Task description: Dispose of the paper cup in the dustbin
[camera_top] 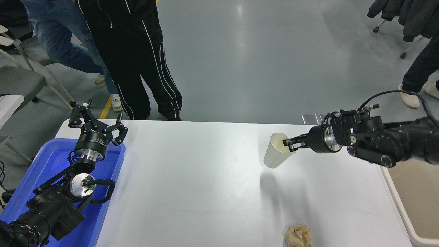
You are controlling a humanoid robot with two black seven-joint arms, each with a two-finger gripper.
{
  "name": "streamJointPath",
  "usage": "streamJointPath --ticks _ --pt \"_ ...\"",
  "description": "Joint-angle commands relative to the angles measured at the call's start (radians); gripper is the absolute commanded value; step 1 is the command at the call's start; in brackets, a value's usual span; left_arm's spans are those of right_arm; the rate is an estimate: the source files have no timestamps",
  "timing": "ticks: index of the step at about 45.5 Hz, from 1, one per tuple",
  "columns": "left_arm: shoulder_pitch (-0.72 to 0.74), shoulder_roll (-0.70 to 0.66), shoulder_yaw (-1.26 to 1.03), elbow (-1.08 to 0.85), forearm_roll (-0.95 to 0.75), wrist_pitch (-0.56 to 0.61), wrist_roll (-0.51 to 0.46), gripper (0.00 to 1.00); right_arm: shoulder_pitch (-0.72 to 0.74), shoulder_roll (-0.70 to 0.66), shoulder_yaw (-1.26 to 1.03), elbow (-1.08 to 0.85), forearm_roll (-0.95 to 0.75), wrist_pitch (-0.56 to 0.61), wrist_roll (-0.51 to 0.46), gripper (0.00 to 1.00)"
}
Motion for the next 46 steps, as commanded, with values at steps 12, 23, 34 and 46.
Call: streamJointPath --ticks 12,23,34,46 --pt "0.000 0.000 0.000 0.000 0.000 0.000 0.000 1.00 0.278 -0.099 -0.015 0.103 -0.001 0.183 0.002 0.00" --pt "0.000 0.000 0.000 0.000 0.000 0.000 0.000 1.00 0.331 -0.120 -0.053 0.115 -0.007 0.195 0.002 0.00" --pt "0.000 0.000 0.000 0.000 0.000 0.000 0.000 1.00 0.348 -0.149 -0.070 0.115 -0.010 0.195 0.000 0.00" --pt "0.000 0.000 0.000 0.000 0.000 0.000 0.000 1.00 0.322 -0.236 -0.074 0.101 -0.018 0.188 0.000 0.00"
